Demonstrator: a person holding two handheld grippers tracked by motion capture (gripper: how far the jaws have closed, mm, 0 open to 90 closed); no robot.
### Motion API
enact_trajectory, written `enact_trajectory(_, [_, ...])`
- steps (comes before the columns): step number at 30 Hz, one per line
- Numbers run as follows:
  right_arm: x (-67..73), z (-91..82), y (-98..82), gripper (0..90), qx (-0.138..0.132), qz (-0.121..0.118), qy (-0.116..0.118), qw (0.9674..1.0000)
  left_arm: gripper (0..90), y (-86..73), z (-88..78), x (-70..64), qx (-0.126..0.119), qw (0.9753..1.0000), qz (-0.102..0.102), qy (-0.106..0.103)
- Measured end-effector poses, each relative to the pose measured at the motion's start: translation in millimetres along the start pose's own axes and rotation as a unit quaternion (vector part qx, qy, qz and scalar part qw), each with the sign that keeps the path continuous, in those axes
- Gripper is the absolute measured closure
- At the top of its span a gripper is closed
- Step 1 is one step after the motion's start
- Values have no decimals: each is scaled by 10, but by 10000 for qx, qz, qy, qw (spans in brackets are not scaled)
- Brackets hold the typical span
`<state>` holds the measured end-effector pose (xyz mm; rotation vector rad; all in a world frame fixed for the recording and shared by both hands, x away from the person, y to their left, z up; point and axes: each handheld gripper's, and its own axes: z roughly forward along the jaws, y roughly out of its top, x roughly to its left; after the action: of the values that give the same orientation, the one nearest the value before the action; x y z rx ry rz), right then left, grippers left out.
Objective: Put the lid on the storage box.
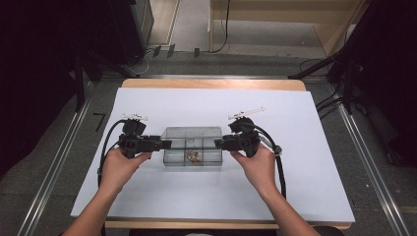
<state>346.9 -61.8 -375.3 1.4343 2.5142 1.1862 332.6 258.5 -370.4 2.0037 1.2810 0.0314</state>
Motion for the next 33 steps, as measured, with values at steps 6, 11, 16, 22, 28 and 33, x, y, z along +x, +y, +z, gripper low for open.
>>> enact_trajectory(6, [10, 25, -35, 601, 5, -57, 27, 10000, 451, -27, 18, -15, 7, 10000, 43, -7])
enact_trajectory(11, [2, 20, -61, 601, -50, -51, 72, 9999, 450, -44, 23, -17, -4, 10000, 68, -12])
enact_trajectory(16, [3, 24, -84, 600, -69, -77, 73, 9999, 447, -61, 31, -20, -3, 9999, 116, -3])
enact_trajectory(22, [1, 31, -119, 596, -75, -112, 111, 9998, 441, -96, 43, -16, -8, 9999, 133, 0])
enact_trajectory(28, [7, 43, -143, 595, -63, -151, 118, 9998, 428, -118, 49, -19, 13, 9998, 185, 4])
enact_trajectory(33, [11, 55, -169, 590, -46, -198, 97, 9997, 423, -137, 72, -27, 35, 9997, 262, 15])
